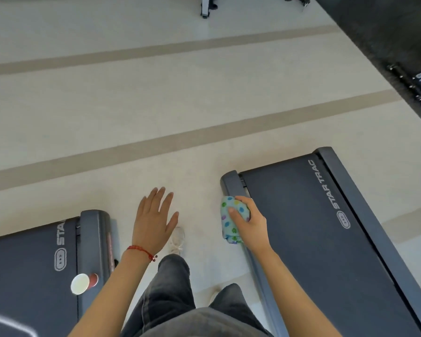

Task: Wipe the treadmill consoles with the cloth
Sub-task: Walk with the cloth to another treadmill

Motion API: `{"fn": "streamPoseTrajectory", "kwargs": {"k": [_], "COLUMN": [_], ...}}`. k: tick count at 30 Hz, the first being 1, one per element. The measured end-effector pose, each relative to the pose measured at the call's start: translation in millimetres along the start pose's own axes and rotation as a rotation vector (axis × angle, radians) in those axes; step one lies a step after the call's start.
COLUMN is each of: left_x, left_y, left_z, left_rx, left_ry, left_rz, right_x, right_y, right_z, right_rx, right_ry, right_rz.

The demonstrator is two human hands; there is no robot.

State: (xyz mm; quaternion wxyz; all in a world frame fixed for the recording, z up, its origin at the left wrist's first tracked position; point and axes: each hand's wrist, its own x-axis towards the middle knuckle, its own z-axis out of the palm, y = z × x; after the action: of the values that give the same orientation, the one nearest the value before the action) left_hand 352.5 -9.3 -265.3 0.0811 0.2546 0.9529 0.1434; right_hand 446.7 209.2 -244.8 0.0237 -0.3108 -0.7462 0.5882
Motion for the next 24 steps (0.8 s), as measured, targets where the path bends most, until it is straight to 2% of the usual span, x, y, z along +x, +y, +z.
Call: {"fn": "streamPoseTrajectory", "kwargs": {"k": [11,24], "left_x": [169.0,366.6], "left_y": [-86.8,-56.1], "left_z": [-60.0,-56.3], "left_rx": [-0.002,0.02], "left_ry": [0.046,-0.001], "left_rz": [0.049,0.105], "right_x": [143.8,334.0], "right_y": [-95.7,-143.7], "right_z": [74.9,34.9], "right_rx": [0.065,0.15], "right_ry": [0.031,0.059], "right_rz": [0.003,0.001]}}
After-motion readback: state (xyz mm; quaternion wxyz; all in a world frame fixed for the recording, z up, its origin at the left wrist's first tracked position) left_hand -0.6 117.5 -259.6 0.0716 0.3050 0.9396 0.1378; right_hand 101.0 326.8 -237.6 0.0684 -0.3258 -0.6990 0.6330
